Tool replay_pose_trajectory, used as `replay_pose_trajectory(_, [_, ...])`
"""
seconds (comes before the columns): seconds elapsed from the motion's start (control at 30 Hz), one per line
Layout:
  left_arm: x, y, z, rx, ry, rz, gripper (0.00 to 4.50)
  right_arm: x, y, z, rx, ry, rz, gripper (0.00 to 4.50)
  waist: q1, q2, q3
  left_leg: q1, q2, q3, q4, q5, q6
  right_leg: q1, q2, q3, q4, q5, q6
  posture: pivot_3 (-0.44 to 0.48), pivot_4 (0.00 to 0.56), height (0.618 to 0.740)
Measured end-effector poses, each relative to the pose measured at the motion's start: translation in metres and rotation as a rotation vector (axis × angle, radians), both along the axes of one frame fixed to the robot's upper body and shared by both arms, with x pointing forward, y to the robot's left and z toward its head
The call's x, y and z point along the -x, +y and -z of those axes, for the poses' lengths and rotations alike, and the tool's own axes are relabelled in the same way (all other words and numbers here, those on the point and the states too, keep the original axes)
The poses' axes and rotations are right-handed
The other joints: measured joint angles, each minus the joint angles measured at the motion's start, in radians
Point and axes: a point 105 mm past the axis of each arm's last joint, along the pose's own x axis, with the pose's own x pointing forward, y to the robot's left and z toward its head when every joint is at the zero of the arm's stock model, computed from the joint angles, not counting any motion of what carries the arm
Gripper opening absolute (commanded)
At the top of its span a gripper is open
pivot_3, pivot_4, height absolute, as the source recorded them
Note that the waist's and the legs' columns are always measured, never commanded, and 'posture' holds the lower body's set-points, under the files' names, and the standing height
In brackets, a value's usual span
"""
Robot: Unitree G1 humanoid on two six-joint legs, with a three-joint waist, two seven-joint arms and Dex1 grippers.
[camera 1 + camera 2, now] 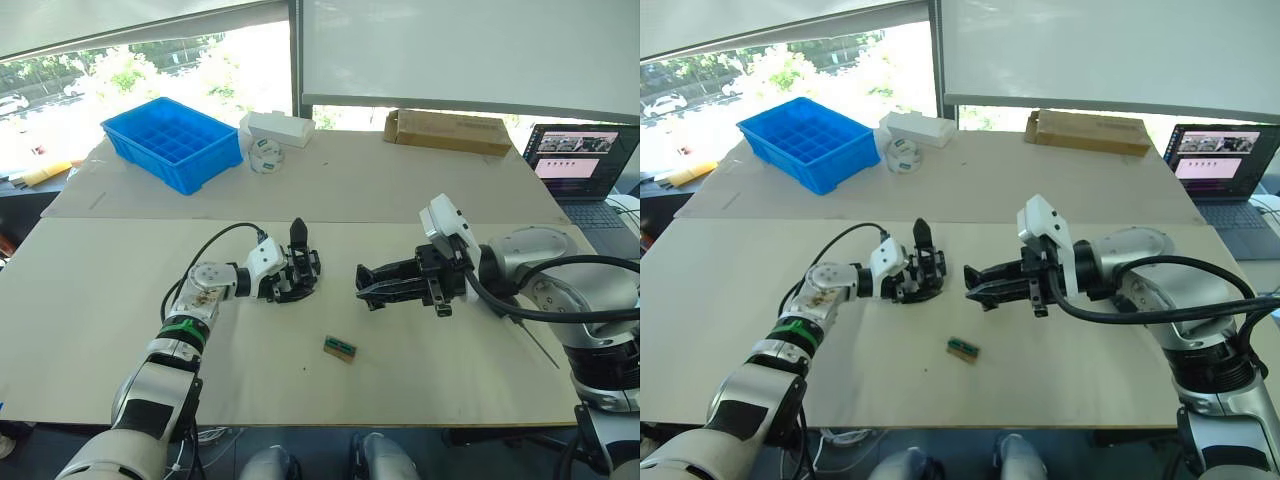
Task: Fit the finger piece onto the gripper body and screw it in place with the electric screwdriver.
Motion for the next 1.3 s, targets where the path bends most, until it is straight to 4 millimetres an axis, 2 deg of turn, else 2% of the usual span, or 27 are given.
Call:
replay_pose_trajectory(0.07, [0.002, -0.004, 0.0, 0.004, -0.001, 0.027, 2.37, -0.001, -0.002, 0.004, -0.006, 0.012, 0.013, 0.36, 0.0, 0.0, 0.0, 0.0, 0.0, 0.0, 0.0, 0.0, 0.0, 0.0, 0.0, 0.0, 0.0, 0.0, 0.0, 0.0, 0.15, 0.738])
replay_pose_trajectory(0.2, [0.012, -0.028, 0.004, 0.027, 0.023, 0.124, 2.37, -0.002, 0.003, 0.017, -0.087, 0.049, 0.005, 0.36, 0.011, 0.0, 0.0, -0.002, -0.001, 0.0, 0.001, 0.0, 0.0, 0.0, 0.0, -0.001, 0.0, 0.0, 0.0, 0.0, 0.15, 0.738])
replay_pose_trajectory(0.4, [0.018, -0.053, 0.005, -0.002, 0.031, 0.224, 2.37, -0.011, 0.024, 0.013, -0.182, 0.001, -0.021, 0.36, 0.008, 0.0, 0.0, -0.002, 0.0, -0.001, 0.001, 0.0, 0.0, 0.0, 0.001, -0.001, 0.0, 0.0, 0.001, 0.0, 0.15, 0.738])
replay_pose_trajectory(0.73, [0.016, -0.053, 0.004, -0.062, 0.011, 0.268, 2.37, -0.043, 0.03, 0.029, -0.21, -0.069, 0.009, 0.36, -0.005, 0.0, 0.0, -0.002, 0.0, -0.001, 0.001, 0.0, 0.0, 0.0, 0.001, -0.001, 0.0, 0.0, 0.001, 0.0, 0.15, 0.738])
replay_pose_trajectory(0.87, [0.016, -0.053, 0.004, -0.063, 0.011, 0.267, 2.37, -0.05, 0.037, 0.039, -0.216, -0.071, 0.006, 0.36, -0.006, 0.0, 0.0, -0.002, 0.0, -0.001, 0.001, 0.0, 0.0, 0.0, 0.001, -0.001, 0.001, 0.0, 0.001, 0.0, 0.15, 0.738])
replay_pose_trajectory(1.03, [0.016, -0.053, 0.004, -0.063, 0.011, 0.267, 2.37, -0.053, 0.045, 0.037, -0.231, -0.116, -0.02, 0.36, -0.008, 0.0, 0.0, -0.002, 0.0, -0.001, 0.001, 0.0, 0.0, 0.0, 0.001, -0.001, 0.001, 0.0, 0.001, 0.0, 0.15, 0.738])
replay_pose_trajectory(1.3, [0.015, -0.049, 0.004, -0.068, 0.01, 0.26, 2.37, -0.061, 0.041, 0.049, -0.214, -0.113, 0.006, 0.36, -0.01, 0.0, 0.0, -0.001, 0.0, 0.0, 0.001, 0.0, 0.0, 0.0, 0.001, 0.0, 0.002, 0.0, 0.0, 0.0, 0.15, 0.738])
